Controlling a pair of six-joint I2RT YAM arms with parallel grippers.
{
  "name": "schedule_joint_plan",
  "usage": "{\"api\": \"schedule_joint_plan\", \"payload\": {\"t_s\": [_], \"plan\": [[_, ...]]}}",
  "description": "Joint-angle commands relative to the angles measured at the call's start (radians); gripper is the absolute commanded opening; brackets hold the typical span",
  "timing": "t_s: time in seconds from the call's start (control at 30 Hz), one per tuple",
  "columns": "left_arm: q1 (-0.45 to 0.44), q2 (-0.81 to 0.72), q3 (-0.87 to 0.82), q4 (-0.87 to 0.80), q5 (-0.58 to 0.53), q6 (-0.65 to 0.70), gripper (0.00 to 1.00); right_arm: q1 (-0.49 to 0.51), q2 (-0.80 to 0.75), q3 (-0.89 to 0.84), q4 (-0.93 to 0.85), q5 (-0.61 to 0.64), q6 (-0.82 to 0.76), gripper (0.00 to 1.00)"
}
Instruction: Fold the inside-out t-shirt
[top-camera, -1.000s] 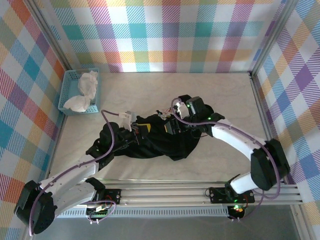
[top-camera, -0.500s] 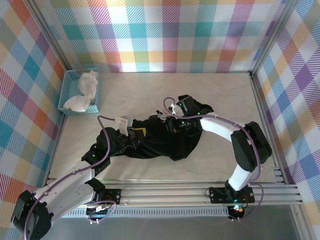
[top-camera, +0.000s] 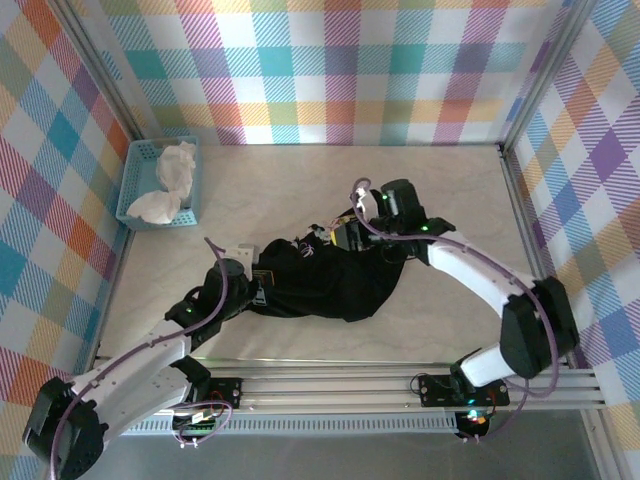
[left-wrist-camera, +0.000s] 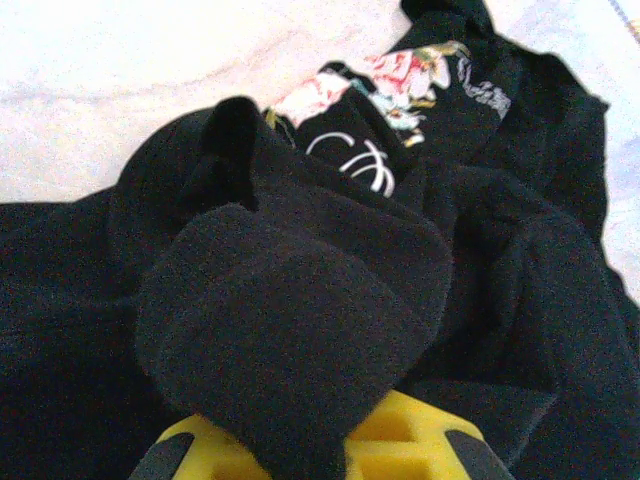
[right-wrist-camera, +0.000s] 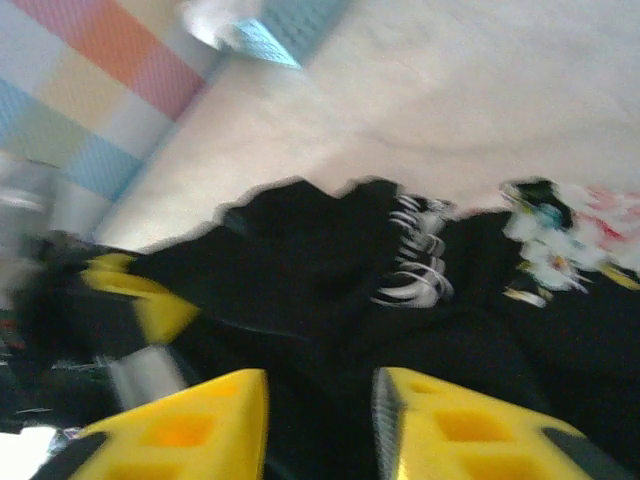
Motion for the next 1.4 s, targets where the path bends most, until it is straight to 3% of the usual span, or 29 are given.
{"api": "schedule_joint_plan", "payload": {"t_s": [0.0, 0.13, 0.33, 0.47, 0.53, 0.7, 0.87, 0.9, 1.07, 1.2, 1.37], "plan": [[0.007, -0.071, -0.015, 0.053, 0.043, -0.005, 0.00, 0.063, 0.092, 0.041, -0.124, 0.207, 0.017, 0.49], [0.007, -0.148, -0.034, 0.115, 0.119, -0.004, 0.00, 0.100, 0.174, 0.066, -0.133, 0.288, -0.006, 0.68], [0.007, -0.179, -0.022, 0.097, 0.148, 0.013, 0.00, 0.102, 0.301, 0.122, -0.134, 0.322, -0.105, 0.76], [0.008, -0.214, -0.025, 0.100, 0.165, 0.010, 0.00, 0.102, 0.344, 0.142, -0.136, 0.320, -0.152, 0.76], [0.007, -0.238, -0.034, 0.103, 0.159, 0.012, 0.00, 0.101, 0.347, 0.145, -0.126, 0.298, -0.160, 0.72], [0.007, -0.276, -0.048, 0.089, 0.115, 0.019, 0.00, 0.102, 0.325, 0.147, -0.128, 0.255, -0.183, 0.29], [0.007, -0.181, -0.026, -0.007, 0.033, 0.034, 0.00, 0.079, 0.191, 0.099, -0.142, 0.207, -0.200, 0.01], [0.007, -0.154, -0.023, -0.020, 0.021, 0.035, 0.00, 0.074, 0.166, 0.091, -0.144, 0.186, -0.200, 0.00], [0.006, -0.032, 0.020, -0.083, -0.054, 0.041, 0.39, 0.039, 0.008, 0.029, -0.125, 0.043, -0.204, 0.00], [-0.013, -0.040, 0.041, -0.045, -0.058, 0.075, 0.63, 0.033, -0.051, 0.012, -0.115, -0.036, -0.215, 0.00], [-0.071, -0.033, 0.095, 0.008, -0.061, 0.177, 0.77, 0.020, -0.083, 0.009, -0.100, -0.098, -0.213, 0.00]]}}
